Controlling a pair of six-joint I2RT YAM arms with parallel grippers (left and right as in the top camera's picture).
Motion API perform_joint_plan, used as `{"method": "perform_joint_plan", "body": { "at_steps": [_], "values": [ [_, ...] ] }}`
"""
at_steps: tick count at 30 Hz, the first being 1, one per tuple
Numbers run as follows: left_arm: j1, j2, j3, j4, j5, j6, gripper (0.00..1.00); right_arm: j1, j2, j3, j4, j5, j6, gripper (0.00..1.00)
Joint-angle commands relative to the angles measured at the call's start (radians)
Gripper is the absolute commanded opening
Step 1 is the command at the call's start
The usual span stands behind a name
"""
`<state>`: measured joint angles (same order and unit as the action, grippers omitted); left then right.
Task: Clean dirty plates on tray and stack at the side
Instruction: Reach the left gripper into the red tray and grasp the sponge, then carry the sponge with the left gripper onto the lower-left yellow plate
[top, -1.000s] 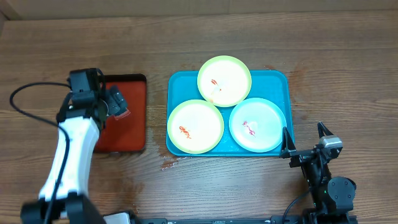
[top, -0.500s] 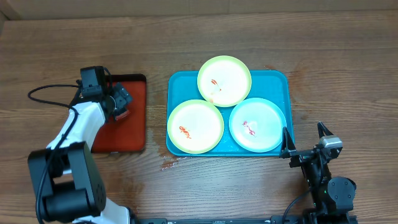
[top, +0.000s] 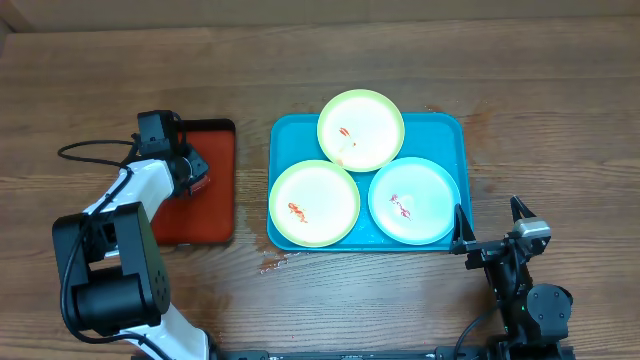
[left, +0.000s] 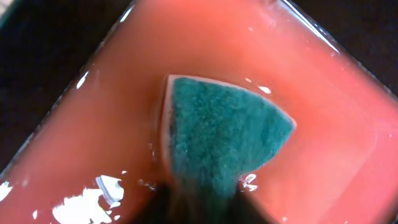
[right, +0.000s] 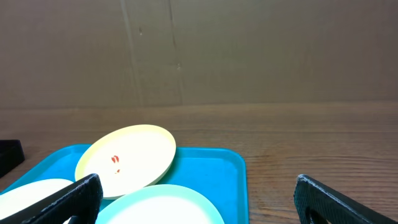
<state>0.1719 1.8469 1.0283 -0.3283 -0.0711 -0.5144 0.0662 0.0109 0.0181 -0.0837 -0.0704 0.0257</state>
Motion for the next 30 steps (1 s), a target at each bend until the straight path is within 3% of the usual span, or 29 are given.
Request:
{"method": "perform_joint_plan", "body": {
  "at_steps": [1, 12, 18, 25, 28, 30],
  "values": [
    [0.005, 0.015, 0.043, -0.02, -0.017, 0.037, 0.04, 0.004, -0.008, -0.01, 0.004, 0.01, 0.0, 1.0],
    [0.004, -0.19, 0.312, -0.405, -0.013, 0.04, 0.04, 0.004, -0.008, -0.01, 0.004, 0.01, 0.0, 1.0],
    [0.003, -0.23, 0.284, -0.478, -0.014, 0.039, 0.04, 0.004, -0.008, -0.01, 0.004, 0.01, 0.0, 1.0],
    [0.003, -0.09, 0.134, -0.365, 0.05, 0.054, 0.04, 0.004, -0.008, -0.01, 0.004, 0.01, 0.0, 1.0],
    [0.005, -0.087, 0.204, -0.425, 0.119, 0.139, 0.04, 0.004, -0.008, -0.01, 0.004, 0.01, 0.0, 1.0],
    [0.002, -0.131, 0.33, -0.555, 0.134, 0.181, 0.04, 0.004, -0.008, -0.01, 0.004, 0.01, 0.0, 1.0]
  ]
}}
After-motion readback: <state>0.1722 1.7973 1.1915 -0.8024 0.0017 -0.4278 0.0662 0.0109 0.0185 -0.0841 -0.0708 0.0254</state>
